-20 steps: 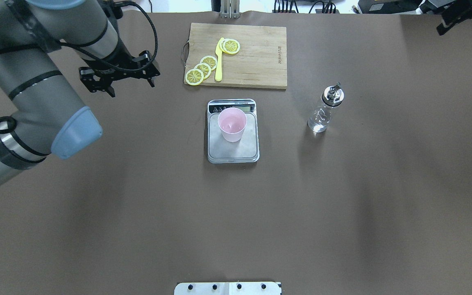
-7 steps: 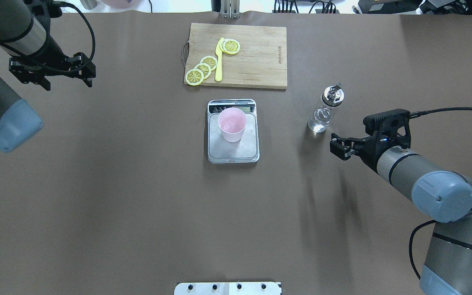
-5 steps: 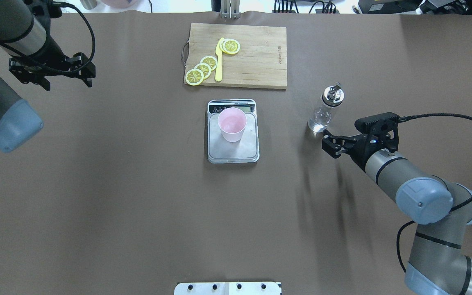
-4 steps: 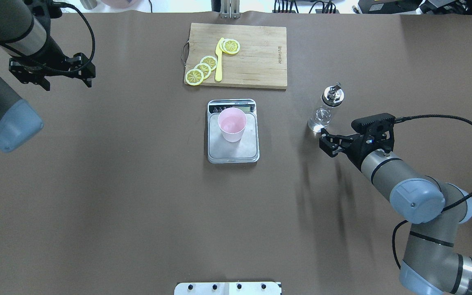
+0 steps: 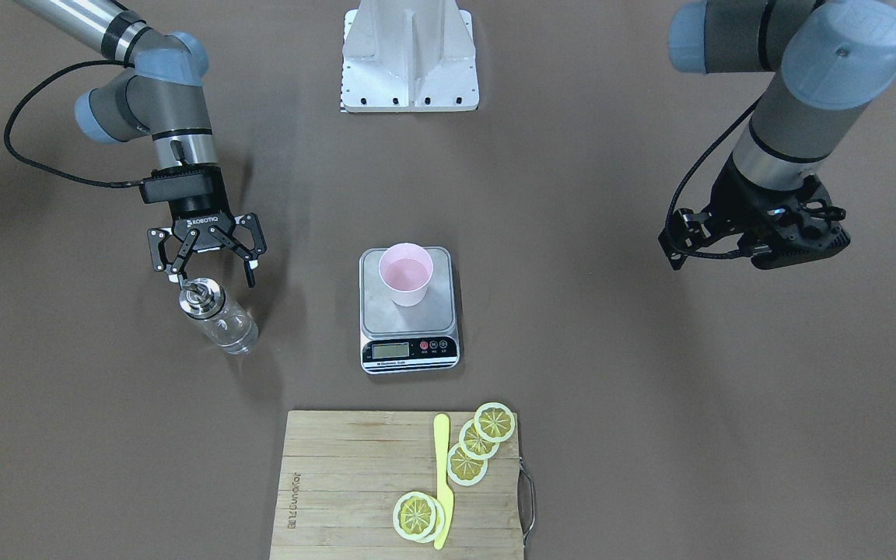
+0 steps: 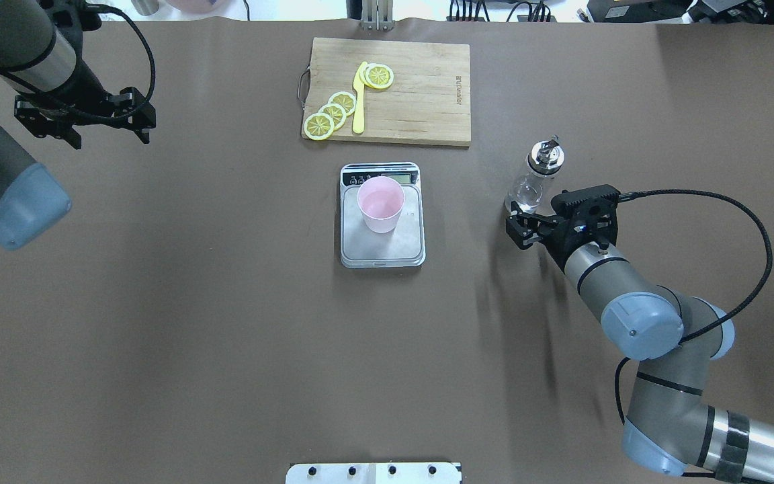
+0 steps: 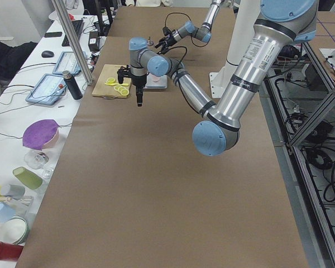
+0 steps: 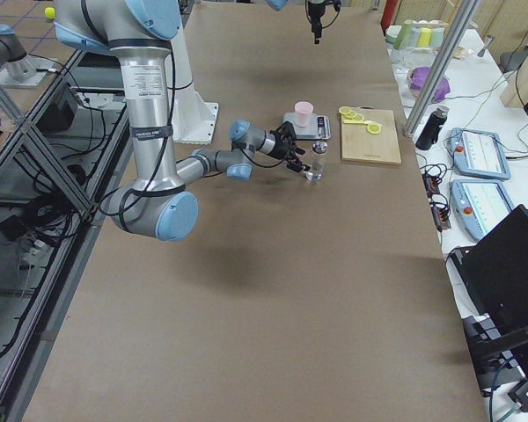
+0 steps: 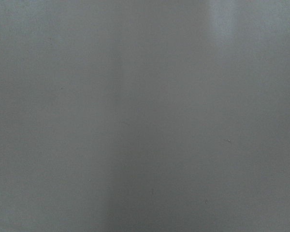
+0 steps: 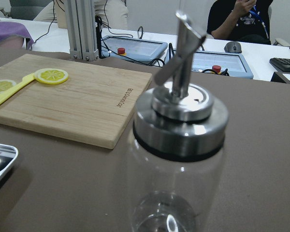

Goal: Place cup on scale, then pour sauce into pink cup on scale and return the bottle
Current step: 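Move the right gripper to the glass sauce bottle and grasp it, then lift the sauce bottle with the right gripper toward the pink cup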

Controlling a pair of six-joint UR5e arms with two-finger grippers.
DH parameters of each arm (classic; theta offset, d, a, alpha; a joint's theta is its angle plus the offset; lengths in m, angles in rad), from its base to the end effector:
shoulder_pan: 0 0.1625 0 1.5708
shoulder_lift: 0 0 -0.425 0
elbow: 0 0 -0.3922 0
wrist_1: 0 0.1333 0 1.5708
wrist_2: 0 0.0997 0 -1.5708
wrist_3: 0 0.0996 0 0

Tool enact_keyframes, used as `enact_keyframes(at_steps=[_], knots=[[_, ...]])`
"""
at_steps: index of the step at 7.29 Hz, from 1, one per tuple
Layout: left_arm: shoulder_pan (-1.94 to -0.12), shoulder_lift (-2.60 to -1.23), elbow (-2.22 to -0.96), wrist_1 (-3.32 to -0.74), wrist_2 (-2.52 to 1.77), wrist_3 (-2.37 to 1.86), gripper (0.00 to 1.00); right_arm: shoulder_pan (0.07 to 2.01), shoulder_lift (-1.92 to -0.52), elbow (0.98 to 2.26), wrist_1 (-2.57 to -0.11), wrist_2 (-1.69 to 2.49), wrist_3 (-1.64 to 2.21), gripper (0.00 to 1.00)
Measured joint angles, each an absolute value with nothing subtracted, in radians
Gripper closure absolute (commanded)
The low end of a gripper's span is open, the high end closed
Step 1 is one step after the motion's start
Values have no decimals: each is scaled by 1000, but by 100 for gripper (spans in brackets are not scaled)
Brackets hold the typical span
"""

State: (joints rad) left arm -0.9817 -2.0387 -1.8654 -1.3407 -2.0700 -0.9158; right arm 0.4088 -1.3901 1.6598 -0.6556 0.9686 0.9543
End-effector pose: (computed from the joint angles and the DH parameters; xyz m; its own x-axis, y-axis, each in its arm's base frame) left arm 0.2653 -0.5511 0.2956 0.7421 -0.1479 -0.6538 0.1802 0.9835 -0.0179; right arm -0.4458 -0.3999 0.4146 0.7496 -0.1945 0.6326 -0.4605 0.5333 0.7096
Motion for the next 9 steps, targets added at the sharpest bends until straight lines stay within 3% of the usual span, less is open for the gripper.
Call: enact_keyframes(at_steps=[8,9], knots=[[-977,-2040,-1851,-1344,-2069,-917,2,471,-1299,1533,-574,971,910,2],[-977,-2040,-1851,-1344,-2069,-917,2,476,-1291,1525,-573,972,910,13]])
